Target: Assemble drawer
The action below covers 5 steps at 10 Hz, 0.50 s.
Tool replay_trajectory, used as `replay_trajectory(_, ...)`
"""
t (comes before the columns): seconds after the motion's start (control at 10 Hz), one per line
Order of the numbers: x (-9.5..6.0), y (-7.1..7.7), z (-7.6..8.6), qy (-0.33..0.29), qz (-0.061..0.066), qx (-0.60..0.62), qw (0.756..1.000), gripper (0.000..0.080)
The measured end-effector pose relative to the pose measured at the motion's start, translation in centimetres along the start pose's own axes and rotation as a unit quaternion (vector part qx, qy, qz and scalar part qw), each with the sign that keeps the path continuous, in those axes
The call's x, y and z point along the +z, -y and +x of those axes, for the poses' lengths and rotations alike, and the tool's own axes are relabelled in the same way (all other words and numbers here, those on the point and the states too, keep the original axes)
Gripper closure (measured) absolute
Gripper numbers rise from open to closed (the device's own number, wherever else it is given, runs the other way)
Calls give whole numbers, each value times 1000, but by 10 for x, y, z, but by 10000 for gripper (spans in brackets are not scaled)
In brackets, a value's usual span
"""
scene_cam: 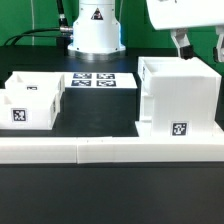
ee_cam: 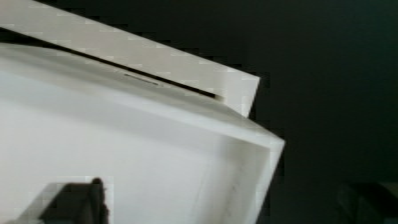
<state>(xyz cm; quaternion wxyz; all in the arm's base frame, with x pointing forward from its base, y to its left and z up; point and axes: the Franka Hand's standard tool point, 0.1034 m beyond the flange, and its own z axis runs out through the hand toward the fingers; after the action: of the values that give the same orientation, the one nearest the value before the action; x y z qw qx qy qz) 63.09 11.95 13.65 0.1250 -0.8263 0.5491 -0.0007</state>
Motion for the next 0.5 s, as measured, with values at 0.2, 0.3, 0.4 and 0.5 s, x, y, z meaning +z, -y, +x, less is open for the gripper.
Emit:
replay_trajectory(0.2, -1, -19, 1, 31, -48, -166, 984, 150)
replay_trajectory(0.3, -4, -26, 3, 39, -74, -248, 965, 150)
replay_trajectory(0.4, -5, -27, 6, 40, -80, -294, 951, 150)
replay_trajectory(0.5, -5, -27, 10, 39, -75, -320, 944, 150)
